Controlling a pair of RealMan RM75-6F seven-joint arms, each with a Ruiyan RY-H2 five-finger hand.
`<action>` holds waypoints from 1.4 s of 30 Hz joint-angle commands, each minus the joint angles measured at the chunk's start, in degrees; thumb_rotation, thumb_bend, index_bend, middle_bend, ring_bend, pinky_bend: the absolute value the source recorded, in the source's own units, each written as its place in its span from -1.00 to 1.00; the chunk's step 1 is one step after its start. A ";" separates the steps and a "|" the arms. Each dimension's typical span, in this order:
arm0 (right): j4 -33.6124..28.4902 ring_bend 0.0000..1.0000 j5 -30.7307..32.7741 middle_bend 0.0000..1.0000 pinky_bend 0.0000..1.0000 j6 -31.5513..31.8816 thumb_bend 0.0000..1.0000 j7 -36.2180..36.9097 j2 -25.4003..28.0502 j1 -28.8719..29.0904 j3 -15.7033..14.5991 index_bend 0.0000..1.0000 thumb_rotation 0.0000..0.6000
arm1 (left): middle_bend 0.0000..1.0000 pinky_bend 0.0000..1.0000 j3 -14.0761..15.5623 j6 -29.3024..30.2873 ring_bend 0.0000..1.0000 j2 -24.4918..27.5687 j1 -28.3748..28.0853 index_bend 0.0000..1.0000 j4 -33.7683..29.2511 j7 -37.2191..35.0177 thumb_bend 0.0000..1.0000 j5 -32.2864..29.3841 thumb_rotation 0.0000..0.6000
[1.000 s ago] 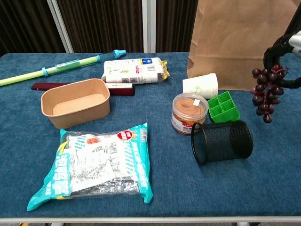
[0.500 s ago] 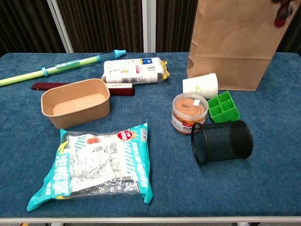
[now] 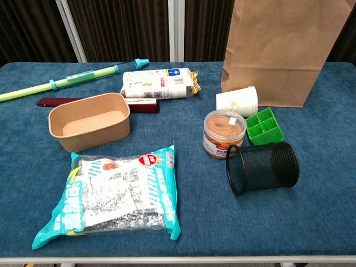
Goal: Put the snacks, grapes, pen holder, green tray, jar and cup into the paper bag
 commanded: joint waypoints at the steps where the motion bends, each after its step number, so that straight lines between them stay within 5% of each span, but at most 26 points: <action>1: 6.07 -0.23 3.68 0.31 -0.21 -4.35 -0.05 -3.74 -2.92 3.24 0.36 0.62 1.00 | -0.65 -0.71 -0.01 -0.04 -0.73 -0.06 -0.03 -0.60 0.09 -0.07 -0.92 -0.06 1.00; 10: 17.13 -0.23 1.92 0.31 -0.20 -7.41 -0.05 -10.45 -9.67 6.98 -4.26 0.62 1.00 | -0.65 -0.71 -0.09 -0.99 -0.73 -0.50 -0.46 -0.60 0.79 -0.42 -0.92 -0.62 1.00; 17: 20.17 -0.26 -0.24 0.30 -0.22 -8.56 -0.05 -12.07 -13.74 8.89 -6.38 0.50 1.00 | -0.65 -0.71 -0.16 -1.24 -0.73 -0.56 -0.59 -0.60 1.05 -0.61 -0.92 -0.89 1.00; 21: 17.70 -0.48 0.26 0.05 -0.38 -10.86 -0.11 -13.97 -13.72 9.26 -7.16 0.03 1.00 | -0.65 -0.71 -0.02 -1.01 -0.73 -0.64 -0.43 -0.60 0.98 -0.56 -0.92 -0.82 1.00; 24: 14.73 -0.71 1.57 -0.23 -0.54 -11.84 -0.38 -15.72 -12.65 8.95 -7.16 -0.46 1.00 | -0.65 -0.71 0.08 -0.94 -0.73 -0.61 -0.29 -0.60 1.01 -0.66 -0.92 -0.88 1.00; 30: 9.40 -0.89 2.68 -0.50 -0.65 -10.01 -0.80 -15.80 -10.27 7.39 -6.19 -0.90 1.00 | -0.65 -0.71 0.12 -0.73 -0.73 -0.65 -0.18 -0.60 1.12 -0.94 -0.92 -0.80 1.00; 36: 1.59 -0.88 -0.90 -0.47 -0.65 -4.33 -0.91 -7.07 -6.47 4.11 -4.04 -0.92 1.00 | -0.65 -0.71 0.07 -0.38 -0.73 -0.59 -0.20 -0.60 1.14 -0.99 -0.92 -0.40 1.00; 42: -10.71 -0.62 -13.95 -0.24 -0.37 3.36 -0.91 8.56 0.75 -1.82 -6.07 -0.58 1.00 | -0.65 -0.71 0.02 -0.17 -0.73 -0.46 -0.17 -0.60 0.90 -0.83 -0.92 -0.30 1.00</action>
